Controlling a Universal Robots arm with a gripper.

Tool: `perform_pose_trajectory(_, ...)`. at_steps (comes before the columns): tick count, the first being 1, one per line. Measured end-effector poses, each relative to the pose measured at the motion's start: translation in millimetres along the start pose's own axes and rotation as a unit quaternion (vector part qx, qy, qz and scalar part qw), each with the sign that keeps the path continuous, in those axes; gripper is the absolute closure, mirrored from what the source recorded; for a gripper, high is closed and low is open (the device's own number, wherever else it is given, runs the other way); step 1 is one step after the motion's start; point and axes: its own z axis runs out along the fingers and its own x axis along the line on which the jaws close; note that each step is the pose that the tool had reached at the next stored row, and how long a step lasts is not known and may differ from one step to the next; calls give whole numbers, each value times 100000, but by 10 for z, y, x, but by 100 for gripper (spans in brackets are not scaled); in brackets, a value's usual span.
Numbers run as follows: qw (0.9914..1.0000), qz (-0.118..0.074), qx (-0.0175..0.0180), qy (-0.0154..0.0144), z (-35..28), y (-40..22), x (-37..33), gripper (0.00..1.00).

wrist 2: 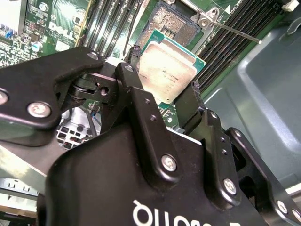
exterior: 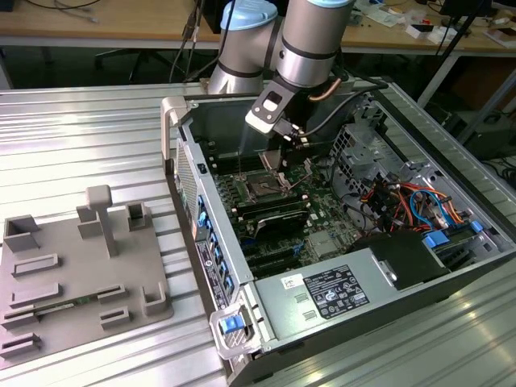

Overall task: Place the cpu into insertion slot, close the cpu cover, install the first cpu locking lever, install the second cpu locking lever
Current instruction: 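Place the cpu into insertion slot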

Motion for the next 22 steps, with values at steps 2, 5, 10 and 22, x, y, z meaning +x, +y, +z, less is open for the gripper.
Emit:
perform_pose_trajectory(2, 100000, -10, 3, 7, 37, -2, 20, 45)
perform_pose_trajectory(5, 100000, -282, 12, 16, 100, -7, 43, 45)
perform_pose_trajectory(10, 99994, -1101, 25, 75, 207, -17, 81, 45)
perform_pose_trajectory(22, 99963, -2030, 89, -1794, 389, -62, 151, 45)
